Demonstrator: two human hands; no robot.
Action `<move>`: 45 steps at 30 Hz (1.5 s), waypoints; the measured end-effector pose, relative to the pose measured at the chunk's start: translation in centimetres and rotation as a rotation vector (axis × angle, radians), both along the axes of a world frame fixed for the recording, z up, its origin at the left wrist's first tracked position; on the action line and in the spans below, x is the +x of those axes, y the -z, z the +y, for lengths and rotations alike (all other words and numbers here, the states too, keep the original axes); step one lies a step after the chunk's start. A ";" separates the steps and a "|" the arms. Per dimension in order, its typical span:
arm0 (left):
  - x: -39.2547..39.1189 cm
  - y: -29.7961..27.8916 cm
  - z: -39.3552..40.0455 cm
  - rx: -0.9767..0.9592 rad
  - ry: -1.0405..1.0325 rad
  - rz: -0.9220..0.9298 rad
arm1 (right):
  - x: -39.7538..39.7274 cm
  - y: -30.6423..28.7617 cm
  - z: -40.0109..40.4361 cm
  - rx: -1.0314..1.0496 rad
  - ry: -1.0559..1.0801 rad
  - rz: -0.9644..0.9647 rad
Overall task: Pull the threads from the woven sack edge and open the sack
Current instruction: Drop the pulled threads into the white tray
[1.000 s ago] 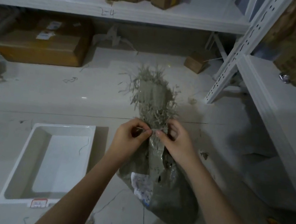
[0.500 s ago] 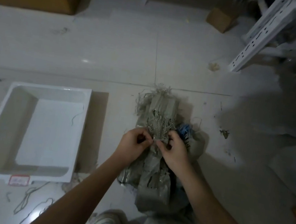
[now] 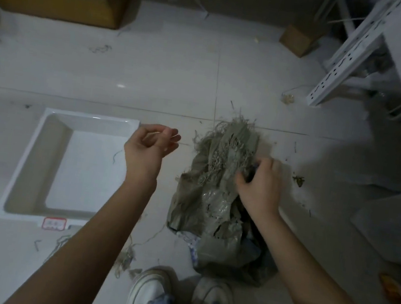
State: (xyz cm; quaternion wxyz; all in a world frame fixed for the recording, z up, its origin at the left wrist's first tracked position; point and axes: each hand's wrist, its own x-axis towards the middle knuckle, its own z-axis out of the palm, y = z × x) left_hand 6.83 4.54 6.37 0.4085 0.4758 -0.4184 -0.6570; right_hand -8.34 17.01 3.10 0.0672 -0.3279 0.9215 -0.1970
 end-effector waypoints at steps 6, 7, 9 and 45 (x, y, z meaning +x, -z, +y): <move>0.1 -3.6 0.8 0.204 -0.096 0.274 | 4.2 -8.1 -4.4 -0.270 -0.015 -0.801; 0.2 -3.7 1.0 0.267 -0.108 0.329 | 5.2 -8.7 -5.2 -0.274 0.046 -1.007; 0.6 -3.7 1.3 0.361 -0.137 0.394 | 6.7 -9.1 -6.4 -0.321 0.173 -1.223; 20.7 17.3 -10.5 0.266 0.414 -1.205 | 25.4 15.0 -20.8 0.442 -0.615 -0.512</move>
